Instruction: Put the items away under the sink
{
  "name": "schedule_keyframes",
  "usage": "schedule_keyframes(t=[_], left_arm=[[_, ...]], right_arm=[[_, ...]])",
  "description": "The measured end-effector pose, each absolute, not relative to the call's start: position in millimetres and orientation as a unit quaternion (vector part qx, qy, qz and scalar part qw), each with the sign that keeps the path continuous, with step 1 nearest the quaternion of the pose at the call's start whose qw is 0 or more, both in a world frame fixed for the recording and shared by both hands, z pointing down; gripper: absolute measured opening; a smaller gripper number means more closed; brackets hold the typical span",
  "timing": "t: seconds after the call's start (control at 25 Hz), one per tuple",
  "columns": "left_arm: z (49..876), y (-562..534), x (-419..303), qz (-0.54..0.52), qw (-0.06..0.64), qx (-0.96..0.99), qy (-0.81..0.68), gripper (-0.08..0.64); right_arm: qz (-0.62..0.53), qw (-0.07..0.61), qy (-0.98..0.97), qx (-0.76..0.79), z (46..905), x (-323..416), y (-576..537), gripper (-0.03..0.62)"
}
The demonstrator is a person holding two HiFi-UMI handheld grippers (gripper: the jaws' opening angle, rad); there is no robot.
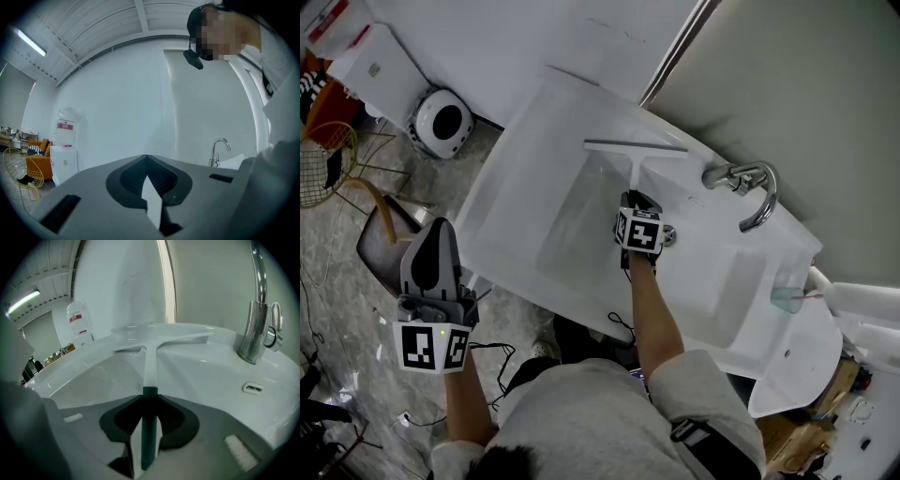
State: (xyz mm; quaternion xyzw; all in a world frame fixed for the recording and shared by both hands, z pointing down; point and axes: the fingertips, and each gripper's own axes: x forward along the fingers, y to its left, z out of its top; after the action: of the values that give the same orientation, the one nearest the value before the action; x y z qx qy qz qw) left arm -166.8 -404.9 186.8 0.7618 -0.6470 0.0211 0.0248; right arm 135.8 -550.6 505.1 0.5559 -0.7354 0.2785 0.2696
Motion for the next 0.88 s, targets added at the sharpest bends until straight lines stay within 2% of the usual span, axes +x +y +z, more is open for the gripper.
schedule_keyframes(t=[0.88], left_arm=[[127, -324, -176, -0.033, -0.03, 0.792, -0.61, -0.002]], right_arm=[[0.192, 0.122, -0.803, 0.55, 355, 91, -465, 0.101]])
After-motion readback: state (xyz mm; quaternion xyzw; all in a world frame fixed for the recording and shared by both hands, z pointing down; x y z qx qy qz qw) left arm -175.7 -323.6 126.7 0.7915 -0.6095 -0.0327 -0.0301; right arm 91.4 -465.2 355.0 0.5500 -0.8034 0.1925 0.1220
